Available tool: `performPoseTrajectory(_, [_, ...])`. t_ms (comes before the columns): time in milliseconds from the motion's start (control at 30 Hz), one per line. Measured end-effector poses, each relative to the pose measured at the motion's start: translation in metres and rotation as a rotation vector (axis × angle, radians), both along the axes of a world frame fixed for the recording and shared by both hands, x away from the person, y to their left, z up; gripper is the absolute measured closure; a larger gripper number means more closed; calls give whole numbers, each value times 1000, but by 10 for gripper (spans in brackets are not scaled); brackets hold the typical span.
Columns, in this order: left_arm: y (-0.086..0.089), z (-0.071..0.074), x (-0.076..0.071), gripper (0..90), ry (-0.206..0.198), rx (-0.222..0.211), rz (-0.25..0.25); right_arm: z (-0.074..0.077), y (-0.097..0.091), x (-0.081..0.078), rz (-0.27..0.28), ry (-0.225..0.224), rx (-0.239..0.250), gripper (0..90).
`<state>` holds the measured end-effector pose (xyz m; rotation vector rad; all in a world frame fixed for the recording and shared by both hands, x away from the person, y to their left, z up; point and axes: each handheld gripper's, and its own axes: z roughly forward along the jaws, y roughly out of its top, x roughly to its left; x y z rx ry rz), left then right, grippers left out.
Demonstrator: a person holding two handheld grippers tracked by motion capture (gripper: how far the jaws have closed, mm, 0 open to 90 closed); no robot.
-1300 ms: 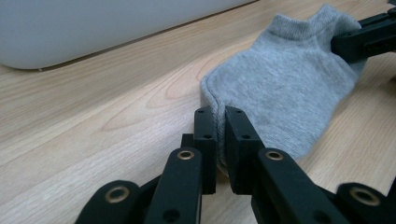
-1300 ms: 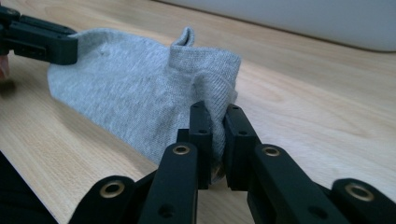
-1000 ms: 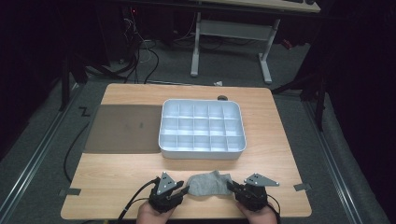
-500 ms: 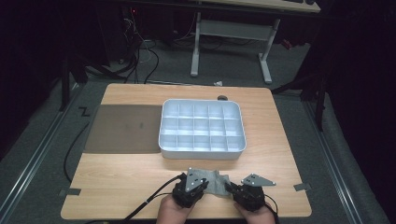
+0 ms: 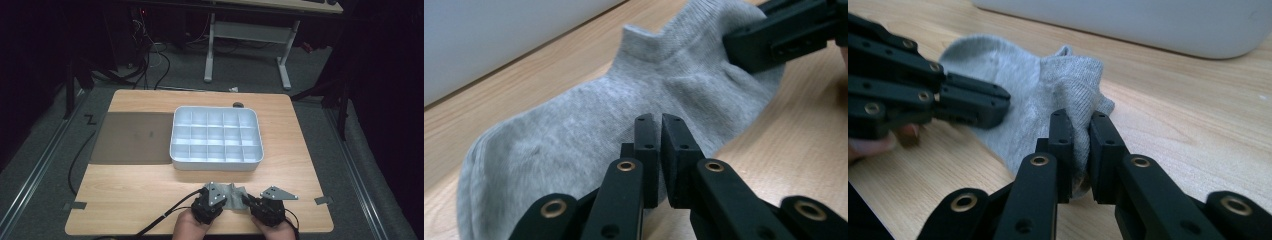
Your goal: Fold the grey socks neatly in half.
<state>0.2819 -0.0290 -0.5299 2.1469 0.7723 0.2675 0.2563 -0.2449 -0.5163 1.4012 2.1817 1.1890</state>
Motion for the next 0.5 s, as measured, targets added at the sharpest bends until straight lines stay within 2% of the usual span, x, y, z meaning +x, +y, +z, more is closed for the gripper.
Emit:
performPoseTrajectory(33, [-2, 0, -2, 863, 4, -4, -5, 4, 0, -1, 6, -4, 23, 829])
performPoseTrajectory(100, [-4, 0, -4, 863, 4, -6, -10, 6, 0, -2, 6, -7, 32, 828])
performPoseTrajectory(167, [-9, 0, -8, 863, 1, -5, -26, 15, 4, -5, 21, -33, 56, 829])
performPoseTrajectory(300, [-12, -1, -10, 856, -3, -7, -33, 19, 9, -7, 36, -50, 60, 830])
performPoseTrajectory(400, [-7, 1, -11, 817, -4, -23, -33, 19, 11, -6, 39, -54, 60, 831])
performPoseTrajectory(500, [8, 9, -13, 780, -29, -66, -16, 19, 8, -6, 34, -58, 54, 832])
